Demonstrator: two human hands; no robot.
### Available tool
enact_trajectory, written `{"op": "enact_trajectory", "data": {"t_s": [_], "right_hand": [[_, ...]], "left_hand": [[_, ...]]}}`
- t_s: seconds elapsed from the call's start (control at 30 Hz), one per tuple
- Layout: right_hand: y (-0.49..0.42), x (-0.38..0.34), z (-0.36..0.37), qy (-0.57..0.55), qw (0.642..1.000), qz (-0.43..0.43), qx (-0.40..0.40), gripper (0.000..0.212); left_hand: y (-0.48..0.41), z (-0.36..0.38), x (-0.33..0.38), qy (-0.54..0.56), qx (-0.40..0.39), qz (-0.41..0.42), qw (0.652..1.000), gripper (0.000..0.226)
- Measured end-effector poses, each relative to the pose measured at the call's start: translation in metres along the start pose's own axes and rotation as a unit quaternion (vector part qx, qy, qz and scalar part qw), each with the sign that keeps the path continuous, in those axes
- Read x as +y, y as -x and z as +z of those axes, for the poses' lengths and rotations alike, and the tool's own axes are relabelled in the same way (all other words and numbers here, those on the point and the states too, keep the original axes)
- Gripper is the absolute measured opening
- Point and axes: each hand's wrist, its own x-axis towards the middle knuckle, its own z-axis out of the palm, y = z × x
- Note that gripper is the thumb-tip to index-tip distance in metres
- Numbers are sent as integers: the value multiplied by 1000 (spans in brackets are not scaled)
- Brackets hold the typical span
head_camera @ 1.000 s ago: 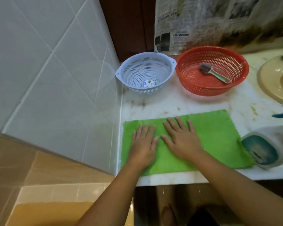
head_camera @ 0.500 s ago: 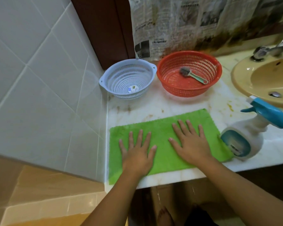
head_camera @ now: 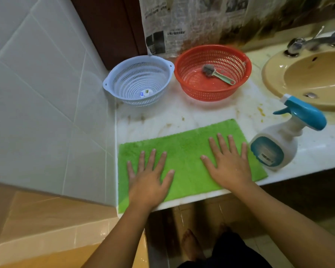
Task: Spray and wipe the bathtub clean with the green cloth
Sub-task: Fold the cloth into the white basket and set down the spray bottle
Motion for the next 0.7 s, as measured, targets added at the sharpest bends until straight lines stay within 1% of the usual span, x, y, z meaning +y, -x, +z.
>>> {"op": "enact_trajectory", "data": {"t_s": [0.23, 0.5, 0.6, 0.7], "right_hand": [[11, -2, 1, -1, 1000, -7, 1, 81], [20, -4, 0, -10, 1000, -8, 8, 78], [21, -3, 0, -41, 999, -7, 26, 77], [24, 3, 0, -116, 991, 18, 69, 78]], "left_hand": [[15, 7, 0, -6, 17, -7, 1000, 70], [24, 6, -1, -5, 4, -3, 1000, 68], [23, 6, 1, -7, 0, -6, 1000, 70], [17, 1, 8, 2, 18, -1, 1000, 76]]}}
